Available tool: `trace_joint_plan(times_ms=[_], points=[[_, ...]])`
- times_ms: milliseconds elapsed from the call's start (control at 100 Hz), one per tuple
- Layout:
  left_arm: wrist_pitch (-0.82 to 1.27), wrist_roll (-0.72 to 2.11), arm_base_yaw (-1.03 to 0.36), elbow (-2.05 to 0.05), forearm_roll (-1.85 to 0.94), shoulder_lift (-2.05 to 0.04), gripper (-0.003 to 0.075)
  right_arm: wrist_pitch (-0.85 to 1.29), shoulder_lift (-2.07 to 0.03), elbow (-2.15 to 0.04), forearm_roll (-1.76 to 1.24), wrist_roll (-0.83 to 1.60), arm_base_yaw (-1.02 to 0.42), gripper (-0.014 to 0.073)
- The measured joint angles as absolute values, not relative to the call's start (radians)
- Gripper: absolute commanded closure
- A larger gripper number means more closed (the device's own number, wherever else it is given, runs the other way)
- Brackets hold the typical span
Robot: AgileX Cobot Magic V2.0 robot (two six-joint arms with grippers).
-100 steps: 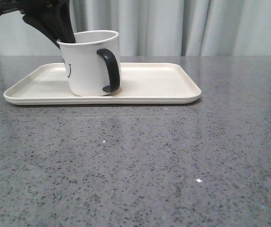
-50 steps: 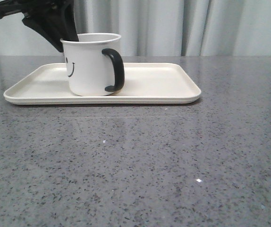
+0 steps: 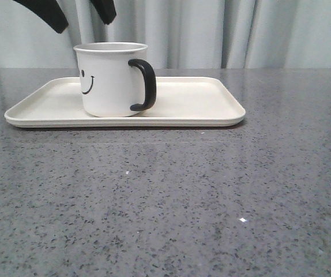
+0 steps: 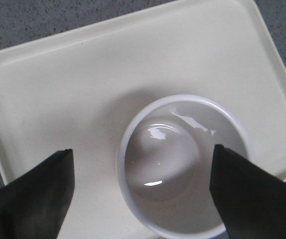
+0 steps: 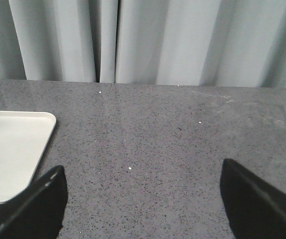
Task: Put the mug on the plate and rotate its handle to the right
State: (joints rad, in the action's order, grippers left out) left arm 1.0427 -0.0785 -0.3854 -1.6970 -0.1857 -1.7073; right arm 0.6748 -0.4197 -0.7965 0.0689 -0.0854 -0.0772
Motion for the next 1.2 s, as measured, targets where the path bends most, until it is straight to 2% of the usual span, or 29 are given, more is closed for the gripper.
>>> trace_joint_plan(times_ms=[210, 470, 660, 860, 980, 1200], points=[[0.929, -0.076, -0.385, -1.573, -0.176, -1.478, 0.0174, 0.675, -0.42, -0.796, 0.069, -0.085, -0.077, -0.0024], [0.821, -0.089, -0.383, -1.176, -0.105, -1.054, 0.0174, 0.673, -0.42, -0.796, 0.045, -0.085, -0.077, -0.0024], [0.772, -0.122, -0.319, -0.911, -0.086, -0.703, 0.0174, 0.673, -0.427, -0.796, -0.042, -0.076, -0.077, -0.0024], [0.796, -0.154, -0.238, -0.738, -0.077, -0.388, 0.0174, 0.672, -0.489, -0.796, -0.226, 0.066, -0.077, -0.0022], [0.867, -0.176, -0.207, -0.686, -0.071, -0.312, 0.0174, 0.671, -0.551, -0.796, -0.388, 0.197, -0.077, -0.0022], [0.902, -0.18, -0.201, -0.661, -0.069, -0.307, 0.0174, 0.669, -0.7, -0.845, -0.567, 0.375, -0.077, -0.0022]])
